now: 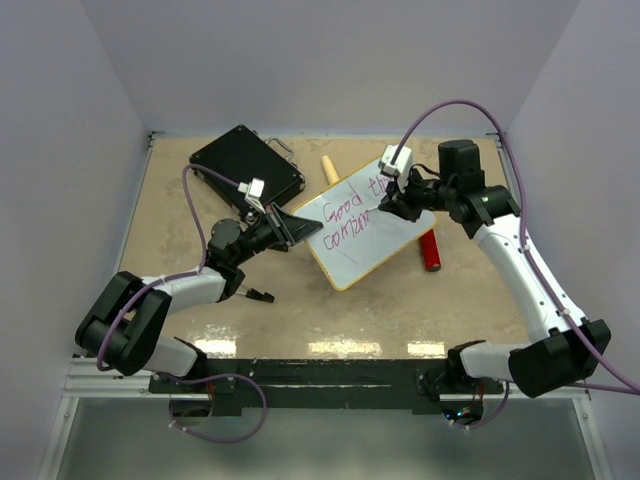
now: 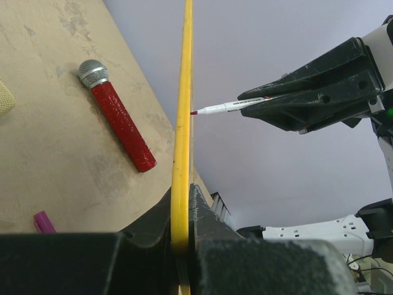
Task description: Write a sentence on the whiteboard
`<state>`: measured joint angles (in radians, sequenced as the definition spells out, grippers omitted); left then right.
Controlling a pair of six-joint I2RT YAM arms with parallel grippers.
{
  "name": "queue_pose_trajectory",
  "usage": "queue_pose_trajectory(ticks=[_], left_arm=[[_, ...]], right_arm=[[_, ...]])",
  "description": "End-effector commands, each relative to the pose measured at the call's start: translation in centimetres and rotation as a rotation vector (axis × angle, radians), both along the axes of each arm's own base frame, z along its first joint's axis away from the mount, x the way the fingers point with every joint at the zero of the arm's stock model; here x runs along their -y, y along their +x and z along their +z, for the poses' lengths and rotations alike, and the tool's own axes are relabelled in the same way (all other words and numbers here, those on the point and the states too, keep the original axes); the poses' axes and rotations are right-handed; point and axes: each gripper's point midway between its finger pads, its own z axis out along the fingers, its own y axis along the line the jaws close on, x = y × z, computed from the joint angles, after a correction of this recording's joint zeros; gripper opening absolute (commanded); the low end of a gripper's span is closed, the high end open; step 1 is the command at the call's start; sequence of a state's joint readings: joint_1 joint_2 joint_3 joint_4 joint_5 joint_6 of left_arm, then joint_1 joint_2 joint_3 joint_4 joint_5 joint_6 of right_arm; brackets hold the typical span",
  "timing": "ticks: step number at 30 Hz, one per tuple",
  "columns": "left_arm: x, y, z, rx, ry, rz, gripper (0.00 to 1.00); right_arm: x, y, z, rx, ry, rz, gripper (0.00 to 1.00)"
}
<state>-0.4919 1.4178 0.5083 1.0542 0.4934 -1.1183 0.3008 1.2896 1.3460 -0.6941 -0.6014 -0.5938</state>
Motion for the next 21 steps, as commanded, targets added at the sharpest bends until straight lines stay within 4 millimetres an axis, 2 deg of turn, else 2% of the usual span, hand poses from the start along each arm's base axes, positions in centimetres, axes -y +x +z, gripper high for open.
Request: queue_pose_trajectory(ticks=[1, 6, 17, 21], left_arm=[[-0.1, -1.2, 5.3, 0.174, -0.116, -0.041, 0.0], [-0.2, -1.1, 5.3, 0.176, -0.115, -0.033, 0.0], [-0.2, -0.5, 5.2, 0.168, -0.114, -0.02, 0.0], [-0.1, -0.3, 4.8, 0.158, -0.109, -0.02, 0.0]], right_arm=[[0.1, 1.5, 1.8, 0.067, 0.007, -0.03, 0.0], [0.5, 0.7, 0.5, 0.038, -0.021, -0.02, 0.0], [1.8, -3.4, -3.8, -0.087, -0.125, 0.068, 0.0], [1.7, -4.2, -4.8, -0.113, -0.138, 0.105, 0.0]])
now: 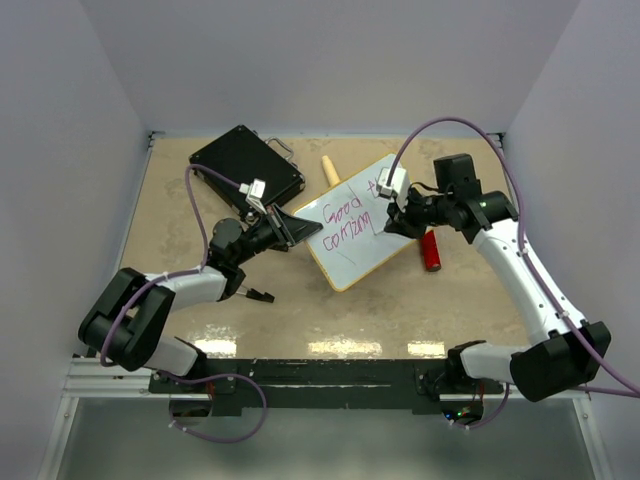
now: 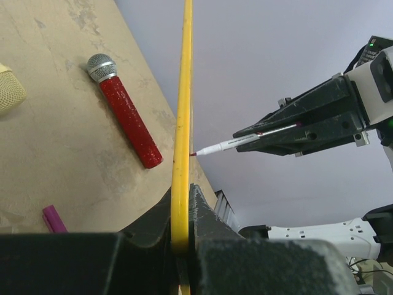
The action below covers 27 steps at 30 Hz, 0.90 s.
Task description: Write a sentence on the whiteboard
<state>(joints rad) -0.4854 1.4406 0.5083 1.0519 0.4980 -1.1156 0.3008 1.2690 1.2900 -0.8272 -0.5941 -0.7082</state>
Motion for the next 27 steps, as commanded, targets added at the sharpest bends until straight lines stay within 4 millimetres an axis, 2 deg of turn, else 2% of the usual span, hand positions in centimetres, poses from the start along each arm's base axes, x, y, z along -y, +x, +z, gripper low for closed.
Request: queue_pose_trajectory(ticks=[1, 5, 9, 10, 12, 14, 15, 16, 17, 18, 19, 21, 23, 24, 25, 26, 27], left_arm=[[-0.1, -0.7, 5.6, 0.175, -0.123, -0.024, 0.0], [0.1, -0.5, 5.3, 0.169, -0.119, -0.024, 0.0], [0.2, -0.3, 4.7, 0.157, -0.11, -0.029, 0.0], [0.3, -0.3, 4.5, 0.153, -0.109, -0.032, 0.0], [0.3, -0.4, 4.1, 0.145, -0.103, -0.035, 0.0], [0.3, -0.3, 3.9, 0.143, -0.093, -0.032, 0.0], [0.2, -0.2, 3.6, 0.134, -0.084, -0.027, 0.0], [0.3, -0.2, 3.5, 0.134, -0.08, -0.028, 0.0], [0.2, 0.0, 3.3, 0.132, -0.072, -0.024, 0.0], [0.2, 0.2, 3.0, 0.123, -0.062, -0.022, 0.0], [0.2, 0.3, 2.9, 0.123, -0.057, -0.024, 0.0], [0.0, 0.6, 2.7, 0.12, -0.04, -0.02, 0.0], [-0.1, 0.9, 2.7, 0.126, -0.01, -0.016, 0.0], [-0.2, 1.0, 2.7, 0.129, 0.005, -0.013, 0.0], [-0.3, 1.3, 3.1, 0.165, 0.031, -0.006, 0.0], [-0.4, 1.2, 3.1, 0.156, 0.058, -0.004, 0.0], [-0.4, 1.2, 3.3, 0.17, 0.076, -0.003, 0.0]], right_arm=[[0.2, -1.6, -1.1, -0.034, -0.027, 0.061, 0.0], [-0.8, -1.3, -0.7, -0.043, 0.004, 0.1, 0.0], [-2.1, 0.5, 1.0, -0.009, 0.064, 0.102, 0.0], [-2.4, 0.9, 2.0, 0.009, 0.085, 0.102, 0.0], [-2.2, 2.4, 2.6, 0.029, 0.079, 0.043, 0.0], [-1.0, 4.3, 4.5, 0.11, 0.066, -0.04, 0.0], [-0.9, 4.1, 5.8, 0.13, 0.103, -0.043, 0.0], [0.0, 4.5, 7.1, 0.154, 0.125, -0.056, 0.0], [0.5, 3.7, 7.3, 0.136, 0.115, -0.032, 0.0], [0.1, 2.7, 8.0, 0.116, 0.156, 0.026, 0.0], [0.7, 2.5, 9.6, 0.139, 0.17, 0.031, 0.0], [0.7, 0.8, 10.6, 0.147, 0.195, 0.068, 0.0], [0.6, 0.5, 11.2, 0.172, 0.227, 0.056, 0.0], [0.7, 0.3, 10.0, 0.15, 0.231, 0.045, 0.0], [0.9, -0.3, 10.3, 0.175, 0.242, 0.037, 0.0], [0.8, 0.0, 10.7, 0.2, 0.269, 0.023, 0.0], [1.4, -0.1, 9.2, 0.165, 0.291, 0.006, 0.0]])
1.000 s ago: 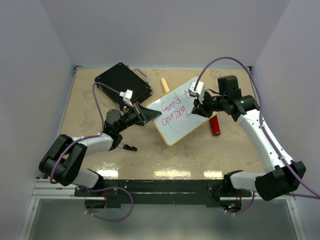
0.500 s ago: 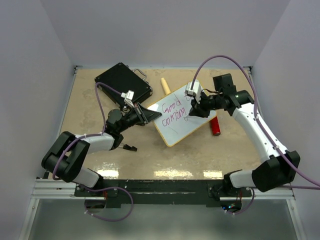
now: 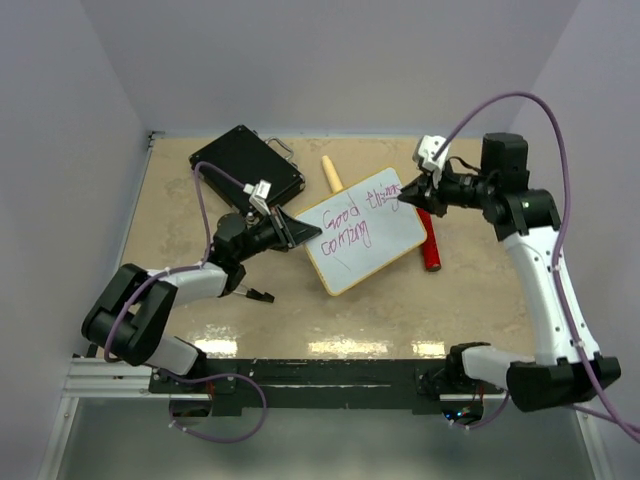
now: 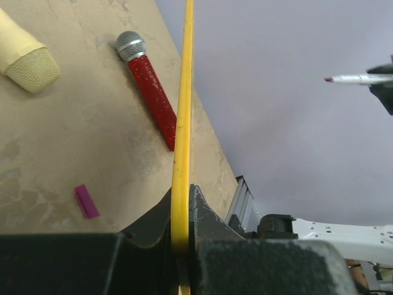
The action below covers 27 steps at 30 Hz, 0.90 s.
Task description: Write a sentence on the whiteboard
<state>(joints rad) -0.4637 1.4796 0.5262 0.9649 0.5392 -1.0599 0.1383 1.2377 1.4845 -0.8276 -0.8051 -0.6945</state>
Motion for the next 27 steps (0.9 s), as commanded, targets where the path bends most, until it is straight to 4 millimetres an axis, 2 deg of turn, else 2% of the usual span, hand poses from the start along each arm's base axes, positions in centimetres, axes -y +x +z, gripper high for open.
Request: queue_pose_trajectory(ticks=[1, 2, 3, 4, 5, 6, 7, 8, 12, 18, 22, 27], left_arm=[[-0.3, 0.9, 6.8, 0.275, 0.027, 0.01, 0.0], [-0.5, 0.8, 6.8, 0.278, 0.065, 0.009, 0.0], [-0.6, 0.8, 7.0, 0.301, 0.093, 0.01, 0.0], [-0.7, 1.0, 8.0, 0.381, 0.138, 0.011, 0.0], [-0.9, 0.7, 8.1, 0.391, 0.174, 0.002, 0.0], [-0.9, 0.2, 8.5, 0.431, 0.19, -0.031, 0.0], [-1.1, 0.1, 8.8, 0.468, 0.212, -0.042, 0.0], [-1.6, 0.2, 8.9, 0.472, 0.222, -0.04, 0.0], [-2.2, 0.0, 9.7, 0.489, 0.236, -0.051, 0.0], [-2.3, 0.1, 9.9, 0.457, 0.218, -0.04, 0.0], [-2.5, -0.1, 10.3, 0.454, 0.215, -0.029, 0.0], [-2.8, -0.8, 9.7, 0.449, 0.203, -0.021, 0.0]], right_arm=[[0.1, -2.1, 0.3, 0.026, 0.122, 0.017, 0.0], [0.4, -2.0, 0.6, 0.051, 0.145, 0.015, 0.0], [1.4, -1.9, -0.1, 0.046, 0.155, -0.013, 0.0], [1.1, -2.6, 0.1, 0.055, 0.18, 0.017, 0.0], [1.7, -3.0, 0.6, 0.089, 0.189, 0.012, 0.0], [2.1, -3.1, -0.2, 0.077, 0.201, 0.006, 0.0], [1.9, -3.7, 0.0, 0.076, 0.229, 0.038, 0.0], [2.1, -4.0, 0.3, 0.101, 0.237, 0.043, 0.0], [3.2, -4.7, -0.5, 0.099, 0.261, 0.042, 0.0], [2.9, -6.2, -0.9, 0.107, 0.284, 0.091, 0.0], [2.9, -5.8, -1.6, 0.078, 0.297, 0.087, 0.0], [2.9, -5.3, -2.5, 0.045, 0.315, 0.087, 0.0]])
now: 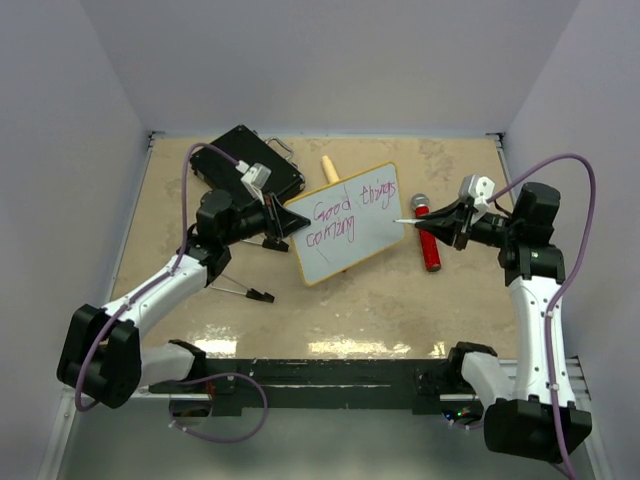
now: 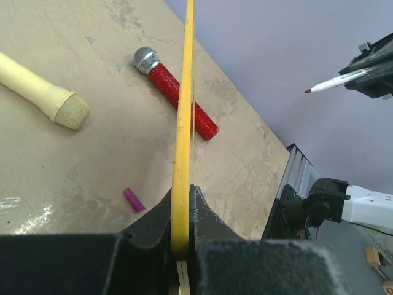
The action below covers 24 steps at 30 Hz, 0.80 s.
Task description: Write a sentence on the whiteboard
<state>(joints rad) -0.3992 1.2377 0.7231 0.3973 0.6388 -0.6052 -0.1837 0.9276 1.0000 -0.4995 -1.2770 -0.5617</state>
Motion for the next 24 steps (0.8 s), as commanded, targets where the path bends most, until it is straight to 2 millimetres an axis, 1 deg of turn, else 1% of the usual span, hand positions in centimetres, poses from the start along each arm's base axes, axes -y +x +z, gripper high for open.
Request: queue_pose_trajectory(ticks=[1, 3, 5, 6, 8, 9, 11, 12, 14, 18, 20, 21, 22, 24], left_arm=[[-0.3, -0.8, 5.5, 0.18, -0.095, -0.002, 0.0], [-0.5, -0.9, 5.2, 0.18, -0.097, 0.009, 0.0], [-0.7, -1.3, 5.8, 0.2, -0.115, 0.01, 0.0], [-0.8, -1.5, 5.6, 0.198, -0.118, 0.01, 0.0], [-0.8, -1.8, 6.1, 0.217, -0.141, 0.009, 0.0], [-0.8, -2.0, 5.8, 0.207, -0.147, 0.004, 0.0], [-0.7, -2.1, 6.0, 0.204, -0.171, -0.001, 0.0], [-0.7, -2.1, 5.9, 0.196, -0.178, 0.0, 0.0], [-0.8, -2.1, 6.4, 0.197, -0.207, 0.005, 0.0], [-1.0, -2.3, 6.5, 0.192, -0.238, 0.02, 0.0], [-1.3, -2.6, 7.1, 0.203, -0.267, 0.032, 0.0], [-1.4, -2.7, 6.7, 0.195, -0.278, 0.035, 0.0], [-1.4, -3.0, 7.5, 0.206, -0.308, 0.031, 0.0], [-1.6, -3.2, 7.4, 0.191, -0.329, 0.039, 0.0]], right_arm=[[-0.2, 0.2, -0.1, 0.002, 0.023, 0.034, 0.0], [-0.3, 0.2, -0.3, -0.004, 0.027, 0.045, 0.0], [-0.3, 0.3, -0.7, -0.018, 0.034, 0.058, 0.0], [-0.4, 0.3, -0.7, -0.018, 0.035, 0.063, 0.0], [-0.4, 0.2, -0.9, -0.023, 0.039, 0.071, 0.0], [-0.4, 0.2, -1.0, -0.026, 0.039, 0.071, 0.0], [-0.3, 0.1, -1.0, -0.025, 0.041, 0.07, 0.0], [-0.2, 0.1, -1.1, -0.026, 0.043, 0.065, 0.0], [-0.1, 0.2, -1.2, -0.036, 0.049, 0.063, 0.0], [-0.2, 0.1, -1.5, -0.056, 0.069, 0.08, 0.0], [-0.2, 0.1, -1.6, -0.068, 0.079, 0.086, 0.0], [-0.3, 0.0, -1.7, -0.071, 0.08, 0.089, 0.0], [-0.3, -0.2, -1.7, -0.076, 0.085, 0.094, 0.0], [-0.4, -0.2, -1.6, -0.074, 0.086, 0.099, 0.0]])
